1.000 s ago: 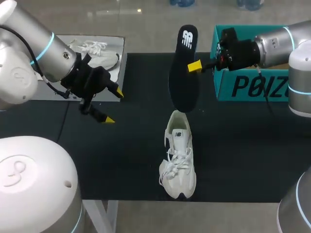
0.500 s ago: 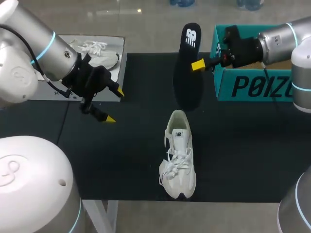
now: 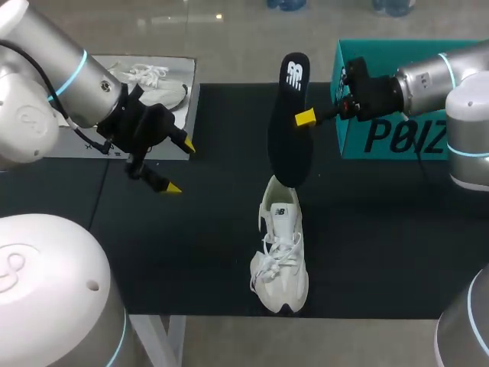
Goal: Take the shoe out of the shoebox, open the shoe tongue, remove and reinsert the insole, then place the shoe into the shoebox
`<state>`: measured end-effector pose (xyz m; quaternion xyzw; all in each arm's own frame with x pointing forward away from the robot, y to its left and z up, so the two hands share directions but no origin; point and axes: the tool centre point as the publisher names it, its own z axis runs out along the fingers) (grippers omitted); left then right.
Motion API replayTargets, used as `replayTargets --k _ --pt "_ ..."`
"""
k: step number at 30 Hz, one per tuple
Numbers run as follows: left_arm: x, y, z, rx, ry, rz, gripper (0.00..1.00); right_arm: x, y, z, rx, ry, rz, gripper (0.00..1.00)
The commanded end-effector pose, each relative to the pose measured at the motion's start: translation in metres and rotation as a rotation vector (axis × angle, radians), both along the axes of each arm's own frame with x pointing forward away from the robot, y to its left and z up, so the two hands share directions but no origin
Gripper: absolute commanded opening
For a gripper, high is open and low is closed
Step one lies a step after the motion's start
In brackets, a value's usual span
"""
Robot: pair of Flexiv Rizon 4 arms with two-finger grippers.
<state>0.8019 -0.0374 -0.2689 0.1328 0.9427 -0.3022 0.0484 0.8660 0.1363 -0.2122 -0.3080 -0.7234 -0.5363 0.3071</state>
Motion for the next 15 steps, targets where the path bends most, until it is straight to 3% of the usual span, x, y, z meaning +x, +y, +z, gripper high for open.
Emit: replayTargets --k 1,8,15 --pt "0.000 0.000 0.000 0.003 0.000 0.001 1.00 0.010 0.008 -0.017 -0.003 0.000 0.012 0.00" --pt "0.000 0.000 0.000 0.003 0.000 0.001 1.00 0.022 0.005 -0.032 0.000 -0.036 0.004 0.00" --pt "0.000 0.000 0.000 0.003 0.000 0.001 1.00 0.011 0.009 -0.044 0.007 -0.050 -0.015 0.00"
